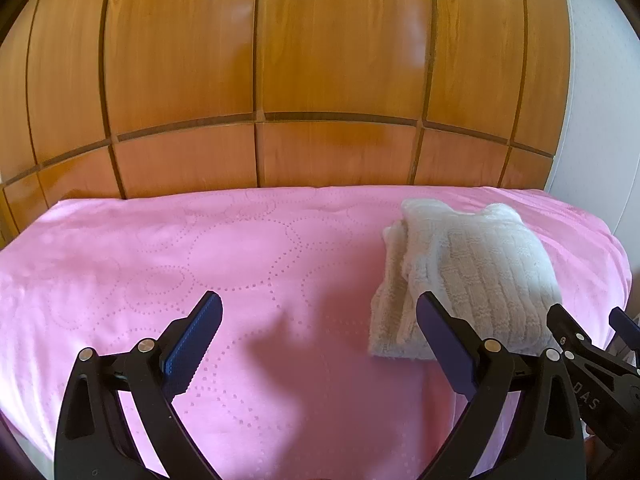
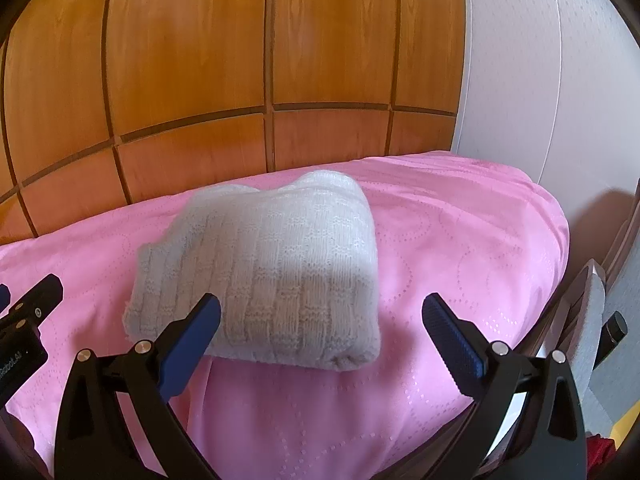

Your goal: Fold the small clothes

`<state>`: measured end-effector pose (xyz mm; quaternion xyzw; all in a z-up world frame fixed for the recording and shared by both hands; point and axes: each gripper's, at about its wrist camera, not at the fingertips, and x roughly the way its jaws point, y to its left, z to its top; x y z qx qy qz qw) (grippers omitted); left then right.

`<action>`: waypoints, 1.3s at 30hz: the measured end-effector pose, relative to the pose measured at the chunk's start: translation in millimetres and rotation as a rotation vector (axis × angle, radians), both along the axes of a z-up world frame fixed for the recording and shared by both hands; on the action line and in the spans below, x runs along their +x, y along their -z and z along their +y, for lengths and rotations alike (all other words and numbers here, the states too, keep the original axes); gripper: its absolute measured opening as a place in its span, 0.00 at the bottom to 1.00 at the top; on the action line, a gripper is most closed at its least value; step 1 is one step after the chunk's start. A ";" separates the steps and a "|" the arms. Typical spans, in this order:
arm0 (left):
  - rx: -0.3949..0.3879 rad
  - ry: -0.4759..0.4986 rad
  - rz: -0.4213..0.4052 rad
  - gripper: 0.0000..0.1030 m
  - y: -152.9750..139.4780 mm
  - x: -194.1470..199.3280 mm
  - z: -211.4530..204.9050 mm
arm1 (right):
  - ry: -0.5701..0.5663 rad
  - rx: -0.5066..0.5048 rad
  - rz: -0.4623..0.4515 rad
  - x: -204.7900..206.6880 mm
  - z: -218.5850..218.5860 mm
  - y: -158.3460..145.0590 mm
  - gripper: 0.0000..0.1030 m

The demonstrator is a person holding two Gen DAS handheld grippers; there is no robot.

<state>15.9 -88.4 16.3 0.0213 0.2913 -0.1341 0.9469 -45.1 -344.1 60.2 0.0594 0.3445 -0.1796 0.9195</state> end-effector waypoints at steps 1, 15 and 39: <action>0.001 -0.001 -0.001 0.94 0.0 -0.1 0.0 | -0.001 0.000 0.000 -0.1 0.2 0.2 0.98; -0.001 -0.005 0.003 0.94 -1.4 -0.8 -1.1 | -0.004 0.001 -0.001 -1.0 1.0 2.7 0.98; 0.030 -0.026 0.047 0.96 12.9 3.9 0.7 | -0.012 0.049 -0.027 7.6 -25.9 0.1 0.98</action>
